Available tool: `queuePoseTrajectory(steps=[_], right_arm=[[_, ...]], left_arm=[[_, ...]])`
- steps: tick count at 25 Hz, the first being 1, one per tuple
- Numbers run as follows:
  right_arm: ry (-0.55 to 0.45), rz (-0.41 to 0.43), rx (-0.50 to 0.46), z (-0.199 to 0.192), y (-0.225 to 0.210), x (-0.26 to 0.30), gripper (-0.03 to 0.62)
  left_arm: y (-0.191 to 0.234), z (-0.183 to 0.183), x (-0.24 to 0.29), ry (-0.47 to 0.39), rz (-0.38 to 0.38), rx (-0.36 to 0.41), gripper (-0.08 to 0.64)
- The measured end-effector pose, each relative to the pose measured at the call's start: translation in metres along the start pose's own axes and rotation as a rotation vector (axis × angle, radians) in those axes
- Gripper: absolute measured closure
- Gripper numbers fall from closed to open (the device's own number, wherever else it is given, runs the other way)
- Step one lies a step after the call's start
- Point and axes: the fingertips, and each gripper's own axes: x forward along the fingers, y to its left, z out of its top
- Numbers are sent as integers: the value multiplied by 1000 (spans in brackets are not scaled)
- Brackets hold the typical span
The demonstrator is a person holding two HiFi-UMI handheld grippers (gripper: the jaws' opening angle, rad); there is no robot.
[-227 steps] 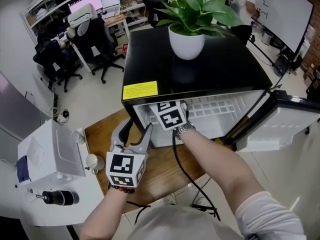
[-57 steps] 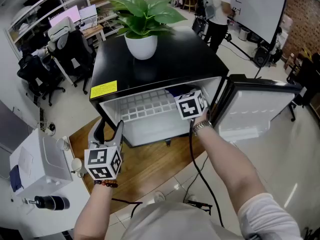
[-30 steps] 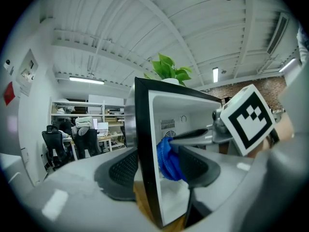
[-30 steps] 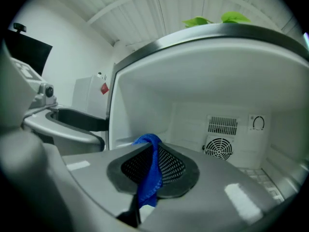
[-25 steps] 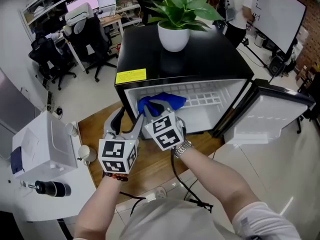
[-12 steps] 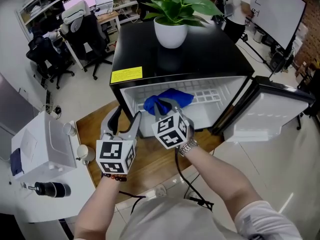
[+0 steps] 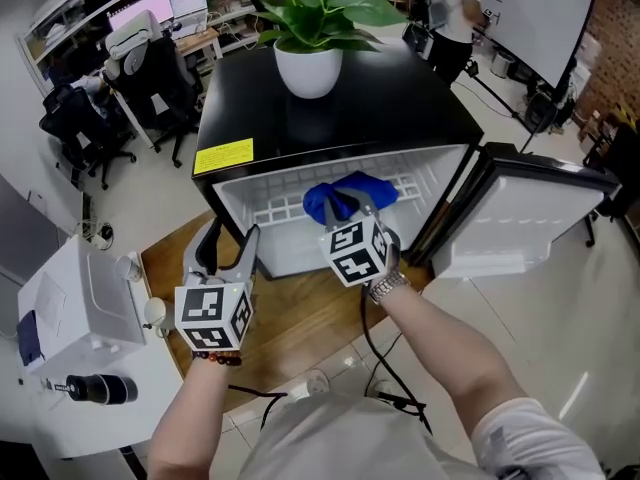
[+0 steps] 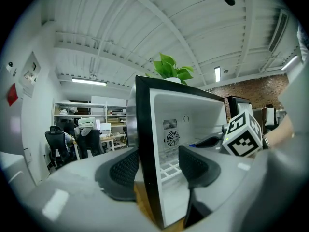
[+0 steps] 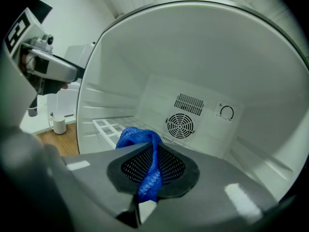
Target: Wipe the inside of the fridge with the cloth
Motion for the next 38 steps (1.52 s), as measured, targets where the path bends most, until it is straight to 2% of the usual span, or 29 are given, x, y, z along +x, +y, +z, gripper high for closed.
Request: queuePoseTrajectory(steps=[14, 16, 24, 29, 38], right_arm=[[51, -101, 58, -30, -62, -14, 561], [58, -113, 69, -32, -69, -16, 561], [79, -146, 124, -41, -90, -19, 561], [72, -139, 162, -43, -99, -22, 561], [-110, 8, 181, 2, -91, -66, 561]], left_arm=[[-4, -3, -6, 16, 27, -14, 288], [-10, -4, -8, 20, 15, -9, 307], [-46, -10, -7, 31, -42, -3, 308], [-76, -7, 3, 33, -111, 9, 308], [-149, 2, 47, 60, -311, 30, 304]])
